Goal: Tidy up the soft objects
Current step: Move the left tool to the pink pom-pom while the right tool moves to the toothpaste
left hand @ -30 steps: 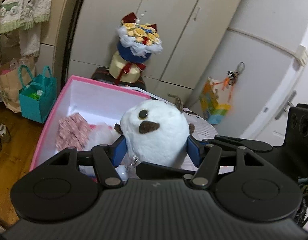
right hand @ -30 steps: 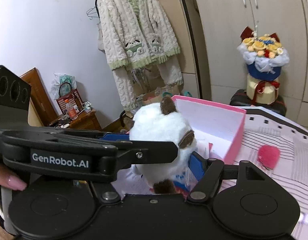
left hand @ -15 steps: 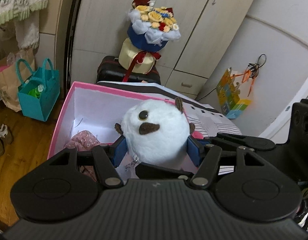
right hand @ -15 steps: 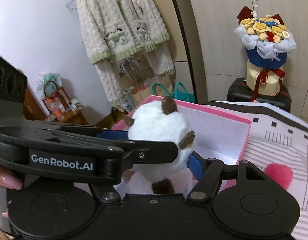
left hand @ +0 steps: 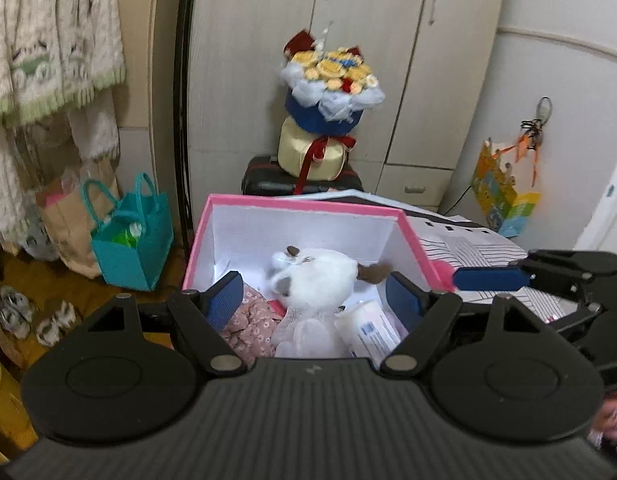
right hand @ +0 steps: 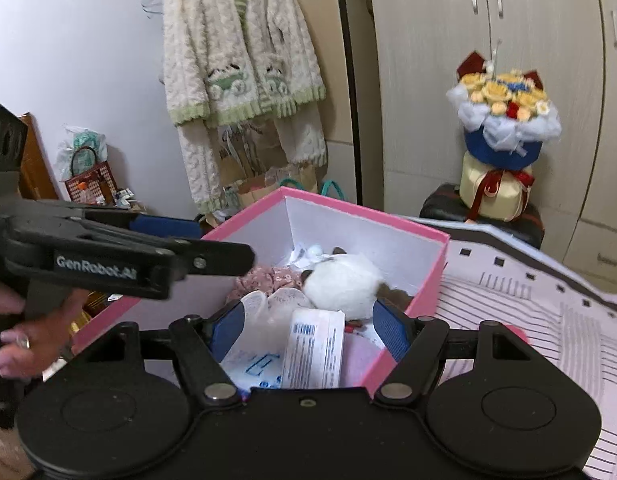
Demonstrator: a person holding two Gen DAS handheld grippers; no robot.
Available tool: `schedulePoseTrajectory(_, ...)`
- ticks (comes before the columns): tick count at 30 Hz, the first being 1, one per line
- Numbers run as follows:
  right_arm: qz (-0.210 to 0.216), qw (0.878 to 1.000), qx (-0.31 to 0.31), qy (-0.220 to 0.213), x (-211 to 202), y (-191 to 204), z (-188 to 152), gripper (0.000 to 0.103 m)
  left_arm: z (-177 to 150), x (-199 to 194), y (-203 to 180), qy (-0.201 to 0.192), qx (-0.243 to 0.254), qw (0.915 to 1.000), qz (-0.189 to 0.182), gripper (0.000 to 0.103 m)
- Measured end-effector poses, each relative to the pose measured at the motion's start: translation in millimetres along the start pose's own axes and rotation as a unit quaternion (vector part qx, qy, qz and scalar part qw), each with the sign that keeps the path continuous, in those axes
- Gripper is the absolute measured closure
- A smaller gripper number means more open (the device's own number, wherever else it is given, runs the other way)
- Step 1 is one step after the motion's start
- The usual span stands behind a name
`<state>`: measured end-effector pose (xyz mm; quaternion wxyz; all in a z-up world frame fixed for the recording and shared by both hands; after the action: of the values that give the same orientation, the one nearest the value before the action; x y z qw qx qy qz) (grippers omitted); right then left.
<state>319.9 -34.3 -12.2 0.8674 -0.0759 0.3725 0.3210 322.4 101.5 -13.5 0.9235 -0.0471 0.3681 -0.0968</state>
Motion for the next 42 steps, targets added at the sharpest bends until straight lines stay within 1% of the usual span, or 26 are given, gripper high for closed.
schedulePoseTrajectory(4,0.003,1.000,-0.010,-0.021,-36.1,5.1,-7.2,0.027,-1.5,-34.2,-12.0,-0.029,0.021,0.9994,0.001,0.025)
schedulePoseTrajectory(9,0.001,0.999,-0.014,-0.039,-80.7,8.7,-17.1,0.027,-2.8,-77.2,-33.8,-0.066,0.052,0.9965,0.000,0.024)
schedulePoseTrajectory(12,-0.020,0.998,-0.016,-0.054,-100.8,2.7,-27.3,0.026,-7.7,-92.4,-53.3,-0.075,0.072,0.9945,-0.014,0.023)
schedulePoseTrajectory(14,-0.044,0.997,-0.012,-0.063,-113.3,-8.4,-39.1,0.026,-14.2,-95.3,-67.0,-0.070,0.083,0.9938,-0.023,0.023)
schedulePoseTrajectory(16,-0.058,0.996,0.000,-0.068,-124.0,-20.0,-51.1,0.026,-21.3,-95.8,-81.0,-0.066,0.097,0.9926,-0.032,0.023)
schedulePoseTrajectory(21,-0.087,0.993,0.018,-0.071,-148.5,-43.8,-90.0,0.026,-39.4,-86.6,-115.0,-0.052,0.119,0.9898,-0.058,0.023)
schedulePoseTrajectory(24,-0.101,0.992,0.029,-0.065,-157.7,-56.8,-113.2,0.025,-50.0,-76.5,-134.7,-0.043,0.129,0.9884,-0.068,0.023)
schedulePoseTrajectory(29,-0.128,0.989,0.042,-0.058,-163.6,-75.3,-144.2,0.024,-57.4,-58.3,-168.8,-0.042,0.137,0.9877,-0.063,0.023)
schedulePoseTrajectory(30,-0.130,0.989,0.047,-0.056,-162.2,-80.0,-150.4,0.022,-58.0,-54.0,-175.5,-0.043,0.139,0.9876,-0.060,0.023)
schedulePoseTrajectory(31,-0.131,0.988,0.052,-0.055,-160.0,-85.0,-155.2,0.016,-58.8,-49.5,-182.7,-0.044,0.141,0.9873,-0.058,0.023)
schedulePoseTrajectory(32,-0.132,0.988,0.057,-0.054,-157.2,-89.8,-159.4,0.014,-59.4,-44.8,-190.0,-0.047,0.143,0.9871,-0.055,0.023)
schedulePoseTrajectory(34,-0.139,0.987,0.069,-0.050,-150.2,-102.4,-168.1,0.014,-60.4,-35.9,-202.1,-0.050,0.145,0.9869,-0.048,0.023)
schedulePoseTrajectory(38,-0.169,0.981,0.086,-0.042,-129.7,-134.0,-178.9,0.014,-59.0,-10.7,-220.8,-0.053,0.144,0.9877,-0.031,0.023)
schedulePoseTrajectory(40,-0.167,0.980,0.106,-0.034,-114.3,-151.3,-183.2,0.014,-56.6,6.7,-227.3,-0.049,0.137,0.9891,-0.023,0.023)
schedulePoseTrajectory(42,-0.153,0.980,0.123,-0.026,-98.0,-165.1,-185.8,0.014,-52.3,23.9,-231.4,-0.045,0.126,0.9908,-0.017,0.023)
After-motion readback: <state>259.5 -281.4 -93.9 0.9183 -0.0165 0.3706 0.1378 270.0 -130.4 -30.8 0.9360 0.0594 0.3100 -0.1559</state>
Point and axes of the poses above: each gripper's, at about its wrist camera, not at the fingertips, and x roughly the way its jaws point, y to its left, z to its top, the point moved 9 cm from there along x, roughly the way its jaws point, and after that the axes turned 11 degrees about y, right-handed, at the moved point
